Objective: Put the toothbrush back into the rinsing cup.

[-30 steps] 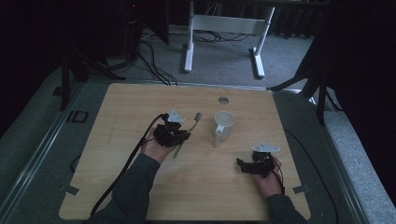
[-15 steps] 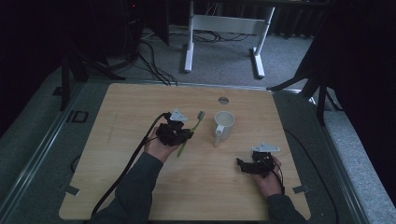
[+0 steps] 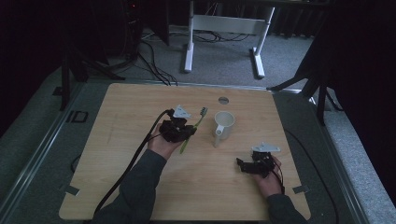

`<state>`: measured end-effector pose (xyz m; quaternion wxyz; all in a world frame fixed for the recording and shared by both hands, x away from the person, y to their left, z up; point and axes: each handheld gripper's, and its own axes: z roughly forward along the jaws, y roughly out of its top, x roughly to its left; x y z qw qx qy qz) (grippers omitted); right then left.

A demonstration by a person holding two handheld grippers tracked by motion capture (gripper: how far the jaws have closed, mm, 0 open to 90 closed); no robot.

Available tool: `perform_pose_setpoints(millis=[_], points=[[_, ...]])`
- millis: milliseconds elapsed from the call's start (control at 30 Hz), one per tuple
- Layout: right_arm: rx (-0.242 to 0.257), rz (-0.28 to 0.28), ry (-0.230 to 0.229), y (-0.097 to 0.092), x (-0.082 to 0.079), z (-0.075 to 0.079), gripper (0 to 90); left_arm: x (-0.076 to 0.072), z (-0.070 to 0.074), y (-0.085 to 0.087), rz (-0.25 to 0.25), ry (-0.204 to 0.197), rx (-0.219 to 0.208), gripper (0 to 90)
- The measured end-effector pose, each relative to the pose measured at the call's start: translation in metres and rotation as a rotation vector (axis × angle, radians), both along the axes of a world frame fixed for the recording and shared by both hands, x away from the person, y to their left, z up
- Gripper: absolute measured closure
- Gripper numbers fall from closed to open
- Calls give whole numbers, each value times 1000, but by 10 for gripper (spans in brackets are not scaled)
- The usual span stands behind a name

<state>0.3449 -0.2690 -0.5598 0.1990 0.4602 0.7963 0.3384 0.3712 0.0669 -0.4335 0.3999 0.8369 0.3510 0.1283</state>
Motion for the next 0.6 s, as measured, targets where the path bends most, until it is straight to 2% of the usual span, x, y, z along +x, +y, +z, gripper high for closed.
perform_pose_setpoints(millis=[100,300,500,600], points=[[0,0,0,0,0,0,159,1,1,-1,5,-15,-5,820],[0,0,0,0,0,0,160,5,1,-3,17,-28,-43,820],[0,0,0,0,0,0,159,7,4,-10,12,-60,-12,820],[0,0,0,0,0,0,160,9,6,-10,16,-65,-29,820]])
